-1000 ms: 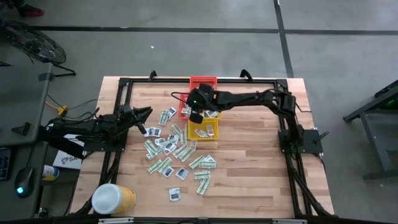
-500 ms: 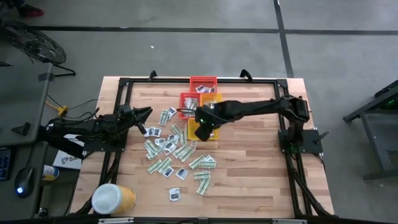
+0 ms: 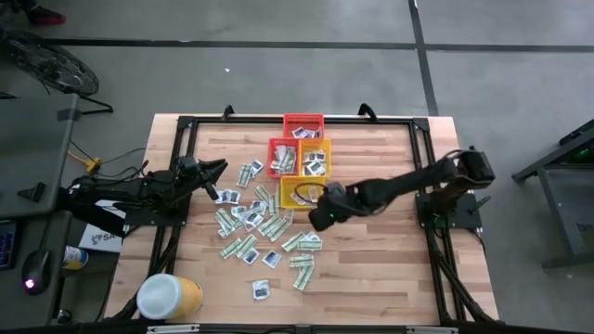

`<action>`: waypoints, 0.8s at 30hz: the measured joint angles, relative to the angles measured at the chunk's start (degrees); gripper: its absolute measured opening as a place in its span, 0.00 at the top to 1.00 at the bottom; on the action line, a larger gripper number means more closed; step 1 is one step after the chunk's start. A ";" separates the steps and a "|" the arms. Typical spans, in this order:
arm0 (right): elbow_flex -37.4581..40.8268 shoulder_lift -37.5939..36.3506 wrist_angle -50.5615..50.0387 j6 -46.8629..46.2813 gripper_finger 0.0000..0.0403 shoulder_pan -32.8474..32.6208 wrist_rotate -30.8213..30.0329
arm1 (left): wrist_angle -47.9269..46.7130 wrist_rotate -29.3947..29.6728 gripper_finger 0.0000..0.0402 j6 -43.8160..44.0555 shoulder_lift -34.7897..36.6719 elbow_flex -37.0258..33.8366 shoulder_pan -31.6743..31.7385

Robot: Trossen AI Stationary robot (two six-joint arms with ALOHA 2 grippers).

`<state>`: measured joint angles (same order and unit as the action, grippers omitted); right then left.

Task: Pick & Place First Aid Supplies
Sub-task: Put the bandage into the bottom orange bin

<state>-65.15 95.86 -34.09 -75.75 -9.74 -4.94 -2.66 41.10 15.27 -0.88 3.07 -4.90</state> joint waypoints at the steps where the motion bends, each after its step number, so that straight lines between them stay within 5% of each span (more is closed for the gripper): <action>1: 1.43 -0.08 2.02 -2.15 0.67 -0.90 -0.03 | 0.02 0.00 0.82 0.00 0.00 0.01 0.01; 12: 12.86 -0.05 19.22 -18.75 0.67 -7.19 -1.01 | 0.02 0.00 0.82 0.00 0.02 0.02 0.00; 24: 14.41 4.61 31.18 -22.00 0.67 -10.16 1.29 | 0.00 0.04 0.82 0.00 0.02 0.02 0.02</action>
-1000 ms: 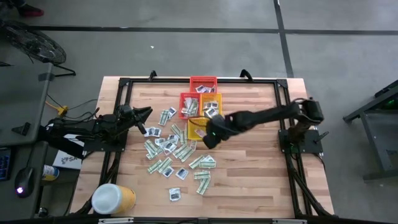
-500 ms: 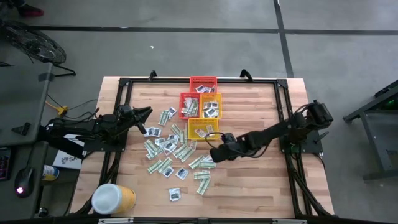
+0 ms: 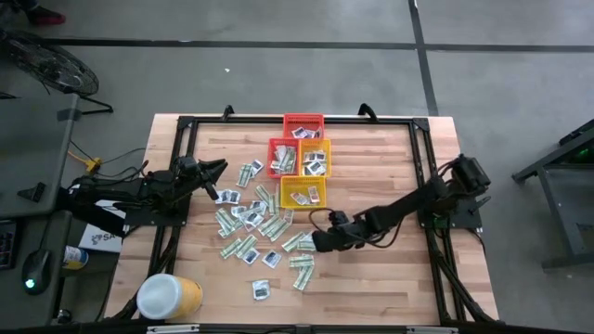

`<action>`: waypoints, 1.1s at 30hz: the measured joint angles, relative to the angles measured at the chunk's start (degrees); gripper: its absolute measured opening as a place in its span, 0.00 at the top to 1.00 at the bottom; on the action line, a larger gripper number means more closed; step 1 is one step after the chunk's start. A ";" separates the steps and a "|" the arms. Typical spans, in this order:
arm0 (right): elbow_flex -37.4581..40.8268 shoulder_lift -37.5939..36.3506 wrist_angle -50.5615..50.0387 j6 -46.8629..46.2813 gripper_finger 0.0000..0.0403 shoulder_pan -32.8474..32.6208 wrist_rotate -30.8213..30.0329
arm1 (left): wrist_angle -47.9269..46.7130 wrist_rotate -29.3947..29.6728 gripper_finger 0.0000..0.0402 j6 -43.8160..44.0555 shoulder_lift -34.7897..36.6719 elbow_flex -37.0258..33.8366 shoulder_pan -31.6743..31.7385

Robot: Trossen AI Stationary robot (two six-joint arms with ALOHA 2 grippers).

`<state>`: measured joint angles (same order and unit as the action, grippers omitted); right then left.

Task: Pick & Place First Aid Supplies
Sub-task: Put the bandage into the bottom orange bin

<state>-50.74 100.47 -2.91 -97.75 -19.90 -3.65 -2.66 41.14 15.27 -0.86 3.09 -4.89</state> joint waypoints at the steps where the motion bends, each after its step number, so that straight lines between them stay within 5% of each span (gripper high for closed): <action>1: 0.01 0.75 0.92 -0.01 0.67 -0.07 0.01 | 0.00 -0.02 0.82 0.00 0.00 0.00 -0.02; 18: -0.22 2.31 3.21 1.74 0.68 1.17 0.18 | 0.01 0.00 0.82 0.00 -0.01 -0.01 -0.01; 33: -0.23 2.31 2.77 3.24 0.86 1.93 0.66 | 0.00 0.00 0.82 0.00 -0.02 -0.02 0.00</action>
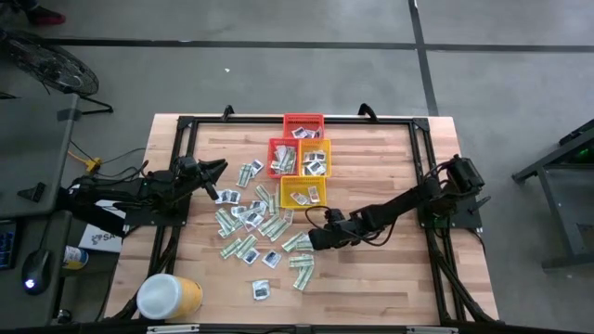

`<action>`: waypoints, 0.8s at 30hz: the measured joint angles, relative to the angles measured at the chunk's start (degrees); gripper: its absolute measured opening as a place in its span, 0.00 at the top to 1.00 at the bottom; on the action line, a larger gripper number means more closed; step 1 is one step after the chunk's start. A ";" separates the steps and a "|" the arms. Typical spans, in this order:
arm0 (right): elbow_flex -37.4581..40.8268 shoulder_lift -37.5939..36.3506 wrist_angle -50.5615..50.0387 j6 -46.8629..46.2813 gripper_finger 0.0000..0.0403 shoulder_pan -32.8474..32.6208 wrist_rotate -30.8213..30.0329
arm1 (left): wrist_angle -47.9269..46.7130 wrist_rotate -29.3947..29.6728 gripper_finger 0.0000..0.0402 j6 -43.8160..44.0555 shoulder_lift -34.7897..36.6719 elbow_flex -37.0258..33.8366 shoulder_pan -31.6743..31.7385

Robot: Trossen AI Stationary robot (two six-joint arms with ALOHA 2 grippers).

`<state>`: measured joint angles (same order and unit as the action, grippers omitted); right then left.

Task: Pick & Place First Aid Supplies
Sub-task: Put the bandage into the bottom orange bin

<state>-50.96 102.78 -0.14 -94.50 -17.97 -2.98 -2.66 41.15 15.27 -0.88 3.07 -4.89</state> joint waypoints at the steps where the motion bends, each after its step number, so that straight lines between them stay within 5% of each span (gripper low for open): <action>1: 0.00 0.02 0.00 0.25 0.88 0.01 0.00 | 0.00 0.00 0.82 0.00 0.02 0.02 0.00; 11: -0.02 0.02 0.23 2.05 0.99 -0.01 -0.76 | 0.02 0.00 0.82 0.00 0.00 0.02 -0.02; 24: -4.87 0.01 2.17 11.12 1.00 -0.01 -0.64 | 0.01 0.00 0.82 0.00 0.01 0.01 -0.01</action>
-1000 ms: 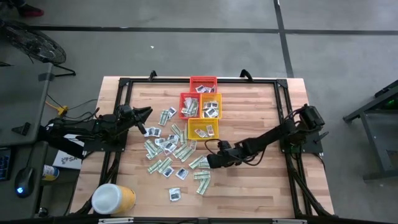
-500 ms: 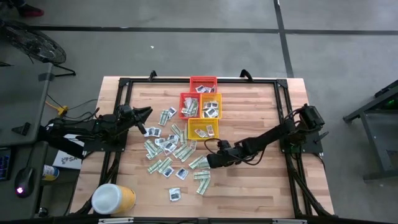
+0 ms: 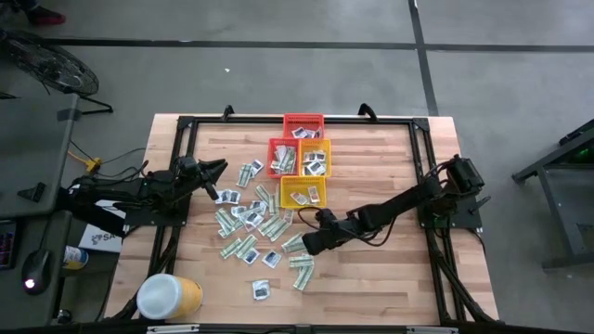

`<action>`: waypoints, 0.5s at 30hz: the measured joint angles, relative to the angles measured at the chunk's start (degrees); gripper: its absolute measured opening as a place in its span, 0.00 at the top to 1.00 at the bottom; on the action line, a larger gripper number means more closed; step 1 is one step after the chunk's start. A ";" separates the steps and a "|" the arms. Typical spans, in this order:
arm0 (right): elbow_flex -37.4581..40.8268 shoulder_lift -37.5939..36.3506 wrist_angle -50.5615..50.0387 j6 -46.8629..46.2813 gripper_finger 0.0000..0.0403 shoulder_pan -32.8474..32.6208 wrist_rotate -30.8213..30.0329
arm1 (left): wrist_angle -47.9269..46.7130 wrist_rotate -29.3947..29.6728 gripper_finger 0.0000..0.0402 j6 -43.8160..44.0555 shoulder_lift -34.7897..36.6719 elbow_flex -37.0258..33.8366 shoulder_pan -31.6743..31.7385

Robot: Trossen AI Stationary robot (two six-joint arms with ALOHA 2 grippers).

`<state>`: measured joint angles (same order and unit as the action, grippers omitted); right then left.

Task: Pick & Place First Aid Supplies
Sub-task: Put the bandage into the bottom orange bin

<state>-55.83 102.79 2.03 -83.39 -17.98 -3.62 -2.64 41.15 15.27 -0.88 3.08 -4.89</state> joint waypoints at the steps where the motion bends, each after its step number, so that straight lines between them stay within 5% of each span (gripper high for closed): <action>1: -0.67 -0.08 0.01 0.94 1.00 0.11 0.00 | -0.01 0.00 0.82 0.00 0.00 -0.01 0.00; 15: -15.88 -2.92 -14.80 19.81 1.00 7.98 -8.68 | 0.01 -0.04 0.82 0.00 -0.01 -0.01 0.01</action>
<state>-71.71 99.88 -12.76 -63.58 -10.00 -12.30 -2.63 41.10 15.27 -0.89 3.07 -4.89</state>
